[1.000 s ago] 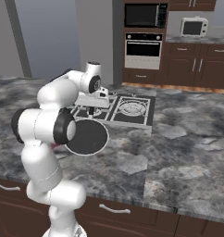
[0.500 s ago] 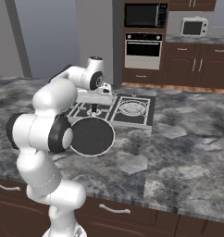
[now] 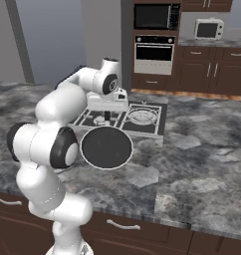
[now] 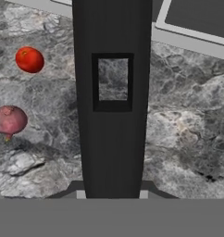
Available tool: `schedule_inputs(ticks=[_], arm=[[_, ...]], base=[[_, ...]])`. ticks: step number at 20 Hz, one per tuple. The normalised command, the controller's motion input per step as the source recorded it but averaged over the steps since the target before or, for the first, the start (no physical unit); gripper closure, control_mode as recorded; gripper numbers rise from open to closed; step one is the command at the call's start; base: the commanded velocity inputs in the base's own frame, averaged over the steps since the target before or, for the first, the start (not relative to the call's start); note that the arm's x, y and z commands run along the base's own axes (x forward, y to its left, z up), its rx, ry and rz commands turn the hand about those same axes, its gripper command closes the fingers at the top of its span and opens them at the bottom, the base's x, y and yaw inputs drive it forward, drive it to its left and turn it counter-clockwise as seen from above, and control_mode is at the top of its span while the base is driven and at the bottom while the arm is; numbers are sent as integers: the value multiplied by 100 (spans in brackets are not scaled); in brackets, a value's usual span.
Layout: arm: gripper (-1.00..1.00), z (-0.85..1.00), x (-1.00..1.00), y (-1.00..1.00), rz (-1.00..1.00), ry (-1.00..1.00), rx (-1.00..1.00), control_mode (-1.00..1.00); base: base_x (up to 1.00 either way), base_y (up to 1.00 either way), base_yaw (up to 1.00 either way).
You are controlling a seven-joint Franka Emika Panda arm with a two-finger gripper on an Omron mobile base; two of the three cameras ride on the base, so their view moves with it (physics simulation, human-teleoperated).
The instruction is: Place the pan on the rear right burner on the stove. Then place the tomato and the onion in the pan and turn on the rear right burner.
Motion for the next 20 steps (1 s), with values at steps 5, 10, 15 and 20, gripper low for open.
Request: schedule_inputs(ticks=[5,10,15,20], arm=[[100,17,-24,0,0,0,0,-100],[100,17,-54,0,0,0,0,-100],[100,2,-53,0,0,3,-2,-100],[100,0,-15,0,0,13,-9,-100]], base=[[0,0,0],[0,0,0],[0,0,0],[0,0,0]])
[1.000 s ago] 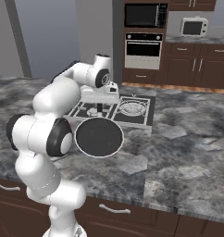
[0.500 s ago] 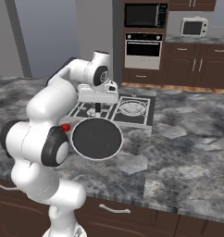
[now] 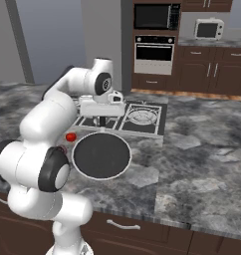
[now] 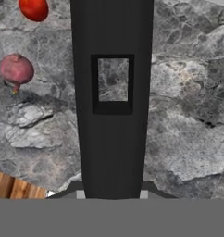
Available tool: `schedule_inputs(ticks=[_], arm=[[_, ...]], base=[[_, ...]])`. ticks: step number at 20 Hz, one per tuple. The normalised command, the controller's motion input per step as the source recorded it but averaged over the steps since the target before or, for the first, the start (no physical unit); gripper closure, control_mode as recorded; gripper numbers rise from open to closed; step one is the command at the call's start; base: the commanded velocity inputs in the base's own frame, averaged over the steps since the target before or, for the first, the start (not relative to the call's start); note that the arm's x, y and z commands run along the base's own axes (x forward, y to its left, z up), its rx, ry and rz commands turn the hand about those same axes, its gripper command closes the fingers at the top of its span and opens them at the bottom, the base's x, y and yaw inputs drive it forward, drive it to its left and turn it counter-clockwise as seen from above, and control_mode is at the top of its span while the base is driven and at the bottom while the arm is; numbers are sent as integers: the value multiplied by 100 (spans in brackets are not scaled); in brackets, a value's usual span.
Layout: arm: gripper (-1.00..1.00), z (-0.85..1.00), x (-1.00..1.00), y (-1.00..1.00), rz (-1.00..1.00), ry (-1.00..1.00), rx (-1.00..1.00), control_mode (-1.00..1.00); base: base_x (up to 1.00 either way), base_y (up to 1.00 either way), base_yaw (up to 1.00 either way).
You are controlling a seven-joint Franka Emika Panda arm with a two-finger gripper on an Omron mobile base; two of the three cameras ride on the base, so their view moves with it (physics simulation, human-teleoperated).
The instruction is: Place the pan on the rear right burner on the stove. Then place the tomato and the onion in the pan and turn on the rear right burner.
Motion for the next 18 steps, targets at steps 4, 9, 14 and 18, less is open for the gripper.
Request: schedule_inputs(ticks=[4,9,14,18], arm=[[100,4,-30,0,0,15,-8,-100],[100,8,-13,0,0,4,-1,-100],[100,0,0,0,0,0,0,-100],[100,0,0,0,0,2,0,-100]], base=[[0,0,0],[0,0,0],[0,0,0],[0,0,0]])
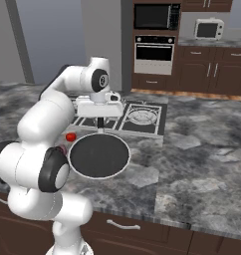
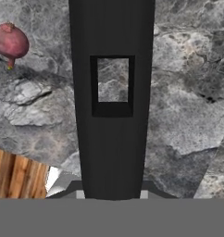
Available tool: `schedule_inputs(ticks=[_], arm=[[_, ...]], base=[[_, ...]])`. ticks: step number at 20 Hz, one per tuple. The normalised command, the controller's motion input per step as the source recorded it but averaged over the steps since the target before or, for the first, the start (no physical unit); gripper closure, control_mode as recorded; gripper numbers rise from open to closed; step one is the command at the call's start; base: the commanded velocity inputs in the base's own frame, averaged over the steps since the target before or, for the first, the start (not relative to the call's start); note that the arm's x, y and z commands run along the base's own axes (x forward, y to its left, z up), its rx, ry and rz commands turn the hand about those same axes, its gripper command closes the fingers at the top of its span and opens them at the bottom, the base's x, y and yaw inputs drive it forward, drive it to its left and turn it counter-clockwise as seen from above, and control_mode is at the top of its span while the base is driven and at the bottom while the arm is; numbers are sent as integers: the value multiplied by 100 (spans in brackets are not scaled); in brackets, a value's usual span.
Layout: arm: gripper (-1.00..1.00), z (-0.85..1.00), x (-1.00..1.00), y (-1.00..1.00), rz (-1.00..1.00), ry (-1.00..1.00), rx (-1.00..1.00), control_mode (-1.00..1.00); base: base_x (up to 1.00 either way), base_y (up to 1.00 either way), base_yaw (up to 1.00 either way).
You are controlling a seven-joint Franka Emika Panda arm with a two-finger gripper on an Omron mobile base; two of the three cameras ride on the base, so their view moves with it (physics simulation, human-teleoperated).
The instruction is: Place the pan on the rear right burner on the stove. Then place the tomato and the onion in the pan and turn on the rear right burner.
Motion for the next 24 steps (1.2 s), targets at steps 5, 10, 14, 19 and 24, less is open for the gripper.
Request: schedule_inputs(ticks=[5,10,14,19,24], arm=[[100,0,0,0,0,0,0,100],[100,0,0,0,0,0,0,100],[100,0,0,0,0,0,0,100],[100,0,0,0,0,0,0,100],[100,0,0,0,0,0,0,100]], base=[[-28,-3,0],[-100,-35,0],[-77,-64,-1],[-55,-96,0],[-34,-93,4]])
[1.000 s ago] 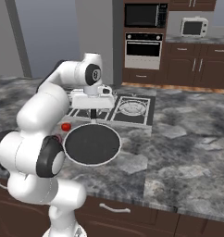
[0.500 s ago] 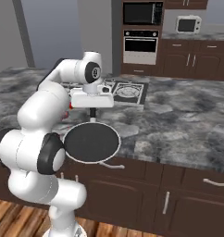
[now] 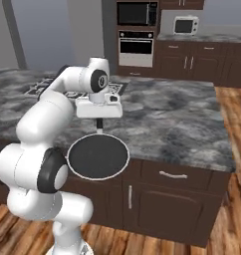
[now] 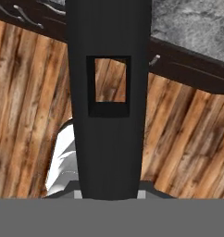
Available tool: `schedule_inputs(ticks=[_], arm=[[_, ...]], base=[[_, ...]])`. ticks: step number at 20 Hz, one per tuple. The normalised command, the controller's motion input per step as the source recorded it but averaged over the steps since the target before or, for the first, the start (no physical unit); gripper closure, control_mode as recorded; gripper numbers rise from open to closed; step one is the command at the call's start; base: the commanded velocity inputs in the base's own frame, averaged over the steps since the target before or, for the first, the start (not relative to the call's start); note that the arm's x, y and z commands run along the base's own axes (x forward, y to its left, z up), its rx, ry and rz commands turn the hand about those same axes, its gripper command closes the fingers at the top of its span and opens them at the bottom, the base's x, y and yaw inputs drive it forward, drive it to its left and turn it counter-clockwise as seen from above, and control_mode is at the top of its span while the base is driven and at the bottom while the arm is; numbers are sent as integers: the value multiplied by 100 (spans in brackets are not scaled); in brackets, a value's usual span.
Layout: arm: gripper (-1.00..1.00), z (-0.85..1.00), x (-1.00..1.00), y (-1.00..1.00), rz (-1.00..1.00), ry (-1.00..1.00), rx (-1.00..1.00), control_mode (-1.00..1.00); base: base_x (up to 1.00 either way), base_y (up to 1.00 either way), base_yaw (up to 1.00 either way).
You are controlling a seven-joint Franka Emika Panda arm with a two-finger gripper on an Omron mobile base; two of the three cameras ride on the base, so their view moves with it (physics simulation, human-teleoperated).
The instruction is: Place the pan on the rear right burner on the stove. Then place the tomato and the onion in the pan and turn on the rear right burner.
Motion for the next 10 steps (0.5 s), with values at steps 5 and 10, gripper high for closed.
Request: schedule_inputs(ticks=[5,10], arm=[[100,0,0,0,0,0,0,100],[100,0,0,0,0,0,0,100]], base=[[-6,-100,11],[-1,-100,13]])
